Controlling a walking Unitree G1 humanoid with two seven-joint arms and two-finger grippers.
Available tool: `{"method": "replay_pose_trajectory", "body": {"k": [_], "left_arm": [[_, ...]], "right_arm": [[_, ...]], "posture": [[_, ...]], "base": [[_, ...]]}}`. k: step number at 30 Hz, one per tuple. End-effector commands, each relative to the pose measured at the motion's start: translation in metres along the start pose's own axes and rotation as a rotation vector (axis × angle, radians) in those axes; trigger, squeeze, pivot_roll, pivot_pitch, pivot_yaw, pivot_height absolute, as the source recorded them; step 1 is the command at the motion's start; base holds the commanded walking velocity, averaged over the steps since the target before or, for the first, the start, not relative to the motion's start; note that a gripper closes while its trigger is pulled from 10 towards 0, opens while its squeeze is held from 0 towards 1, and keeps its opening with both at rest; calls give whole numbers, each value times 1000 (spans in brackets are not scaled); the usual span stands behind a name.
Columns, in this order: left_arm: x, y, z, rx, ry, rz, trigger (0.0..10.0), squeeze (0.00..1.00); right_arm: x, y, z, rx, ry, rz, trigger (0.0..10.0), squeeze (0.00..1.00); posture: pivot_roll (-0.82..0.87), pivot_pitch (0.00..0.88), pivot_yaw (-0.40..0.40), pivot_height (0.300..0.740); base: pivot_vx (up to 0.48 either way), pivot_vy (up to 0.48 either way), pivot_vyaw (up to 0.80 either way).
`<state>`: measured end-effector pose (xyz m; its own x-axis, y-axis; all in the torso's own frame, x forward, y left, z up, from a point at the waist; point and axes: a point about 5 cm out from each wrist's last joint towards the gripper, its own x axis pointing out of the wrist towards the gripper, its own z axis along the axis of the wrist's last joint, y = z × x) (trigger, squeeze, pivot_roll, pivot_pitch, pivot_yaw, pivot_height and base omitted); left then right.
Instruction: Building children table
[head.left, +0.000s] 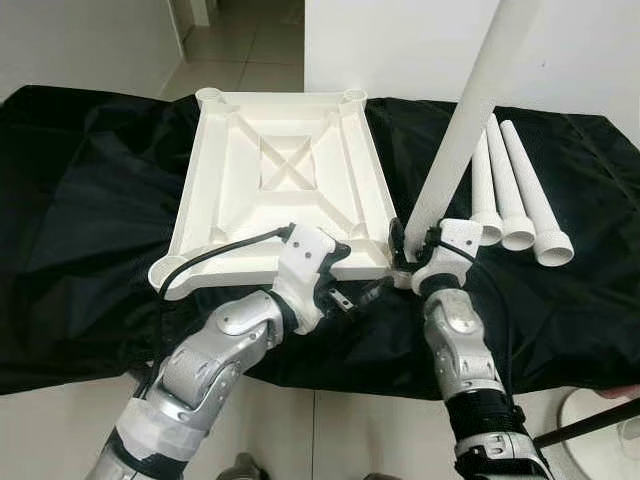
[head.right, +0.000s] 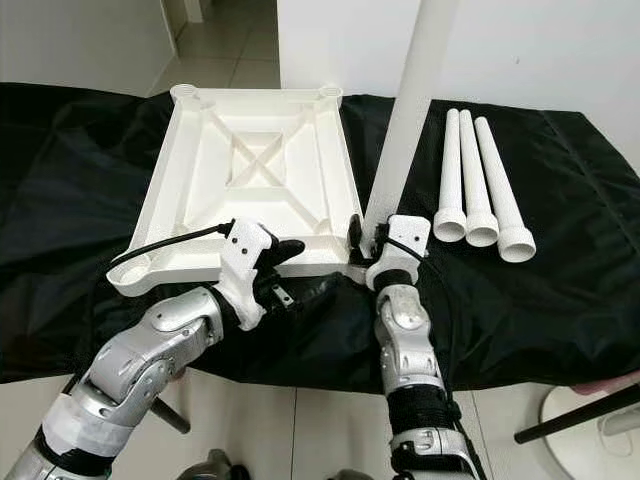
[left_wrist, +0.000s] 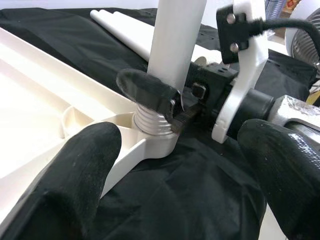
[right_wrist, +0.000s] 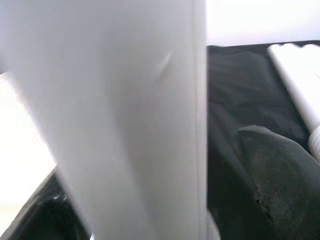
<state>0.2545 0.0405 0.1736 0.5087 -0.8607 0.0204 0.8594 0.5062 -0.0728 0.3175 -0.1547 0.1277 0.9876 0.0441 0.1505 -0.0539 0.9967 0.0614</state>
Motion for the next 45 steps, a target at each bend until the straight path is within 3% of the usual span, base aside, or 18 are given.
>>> {"method": "replay_pose_trajectory", "body": {"k": [1, 18, 28, 36, 45], "left_arm": [[0, -2, 4, 19, -4, -79, 10000, 0], [6, -2, 5, 13, -10, -87, 10000, 0], [4, 2, -4, 12, 29, -82, 10000, 0], [1, 4, -17, 28, 57, -70, 10000, 0], [-1, 11, -10, 91, 4, -23, 10000, 0]], "right_arm": [[-1, -2, -1, 3, -1, 43, 10000, 0], [17, -8, 9, -96, 0, 310, 10000, 0], [21, -14, 10, -121, 1, 309, 10000, 0], [22, -18, 11, -142, 10, 379, 10000, 0], [19, -21, 6, -167, 19, 401, 10000, 0]], "posture": [[7, 0, 38, 740], [-3, 0, 31, 740], [-16, 0, 46, 740], [-25, 0, 67, 740], [-6, 0, 69, 740]], "base": [[0, 0, 0], [0, 0, 0], [0, 0, 0], [0, 0, 0], [0, 0, 0]]}}
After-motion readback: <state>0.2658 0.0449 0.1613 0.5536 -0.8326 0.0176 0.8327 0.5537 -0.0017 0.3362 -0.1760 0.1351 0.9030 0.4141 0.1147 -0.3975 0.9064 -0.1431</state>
